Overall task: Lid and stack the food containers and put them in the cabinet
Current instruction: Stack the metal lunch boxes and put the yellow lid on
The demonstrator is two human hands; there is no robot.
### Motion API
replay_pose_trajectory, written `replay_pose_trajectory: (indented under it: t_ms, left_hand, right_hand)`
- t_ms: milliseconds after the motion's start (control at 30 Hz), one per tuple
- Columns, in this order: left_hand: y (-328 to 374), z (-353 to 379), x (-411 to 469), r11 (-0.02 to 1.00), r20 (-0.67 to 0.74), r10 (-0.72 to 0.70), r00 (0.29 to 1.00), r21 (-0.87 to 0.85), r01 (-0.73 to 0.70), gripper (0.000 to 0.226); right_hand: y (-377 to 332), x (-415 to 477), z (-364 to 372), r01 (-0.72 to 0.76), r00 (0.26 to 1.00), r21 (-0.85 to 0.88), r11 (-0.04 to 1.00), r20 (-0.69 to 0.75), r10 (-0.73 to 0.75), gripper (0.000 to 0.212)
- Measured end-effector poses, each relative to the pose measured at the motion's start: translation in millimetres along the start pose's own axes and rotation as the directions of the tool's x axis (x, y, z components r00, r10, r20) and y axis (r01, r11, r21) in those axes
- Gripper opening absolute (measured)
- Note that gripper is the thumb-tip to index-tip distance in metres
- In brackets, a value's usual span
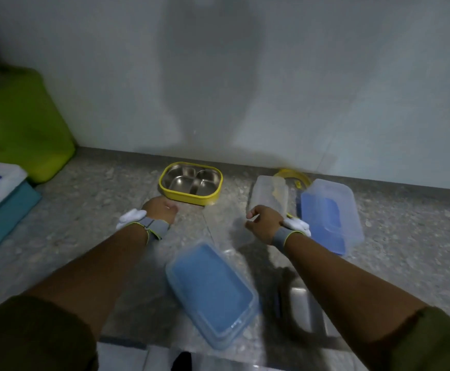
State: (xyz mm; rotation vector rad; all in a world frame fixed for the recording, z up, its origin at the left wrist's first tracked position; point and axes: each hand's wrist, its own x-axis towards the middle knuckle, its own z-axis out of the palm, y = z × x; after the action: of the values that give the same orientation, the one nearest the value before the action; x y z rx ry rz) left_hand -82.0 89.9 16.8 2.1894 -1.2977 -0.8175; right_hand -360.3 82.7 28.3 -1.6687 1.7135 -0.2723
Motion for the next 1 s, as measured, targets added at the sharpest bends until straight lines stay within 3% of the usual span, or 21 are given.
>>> replay_pose_trajectory:
  t_ms: [133, 233, 367, 433, 533, 567, 700, 800, 900, 1000]
  left_hand:
    - [-41, 8, 77, 0.965, 0.135, -0.126, 0.983, -0.213, 0.153, 0.037]
    - [-29, 7, 103, 0.92, 0.198, -0.215, 0.956, -0.287, 0.266, 0.047]
    - [-9, 13, 120, 0.797, 0.349, -0.32, 0.881, -0.405, 0.449, 0.045]
    - [-3, 17, 126, 0.722, 0.484, -0.3, 0.822, -0.448, 0.527, 0.042]
    - [7, 18, 125, 0.602, 0.527, -0.32, 0.787, -0.528, 0.599, 0.045]
    - [10, 17, 124, 0.574, 0.512, -0.331, 0.793, -0.558, 0.599, 0.044]
    - [16, 4, 104, 0.628, 0.373, -0.292, 0.881, -0.62, 0.471, 0.042]
    - [22, -6, 97, 0.763, 0.24, -0.238, 0.941, -0.554, 0.334, 0.039]
    - [42, -15, 77, 0.735, 0.275, -0.205, 0.94, -0.591, 0.333, 0.026]
    - [64, -10, 38, 0.786, 0.244, -0.132, 0.961, -0.565, 0.251, 0.023]
  right_hand:
    - [-34, 34, 30, -0.035, 0.999, 0.007, 0.999, 0.012, 0.035, 0.011]
    - [-50, 50, 45, -0.074, 0.997, 0.041, 0.996, 0.005, 0.074, 0.008]
    - [-56, 53, 55, -0.115, 0.993, 0.077, 0.99, 0.008, 0.115, 0.008]
    - [-50, 49, 54, -0.138, 0.99, 0.091, 0.986, 0.001, 0.139, 0.009]
    - [-39, 38, 46, -0.165, 0.986, 0.11, 0.98, 0.0, 0.166, 0.011]
    - [-35, 35, 42, -0.166, 0.986, 0.113, 0.98, -0.002, 0.167, 0.011]
    - [-28, 20, 28, -0.158, 0.986, 0.115, 0.981, -0.031, 0.163, 0.015]
    - [-29, 18, 19, -0.135, 0.988, 0.12, 0.984, -0.055, 0.142, 0.018]
    - [-36, 7, 7, -0.077, 0.985, 0.244, 0.967, -0.128, 0.111, 0.034]
    - [-35, -21, -17, -0.039, 0.987, 0.432, 0.901, -0.126, 0.103, 0.055]
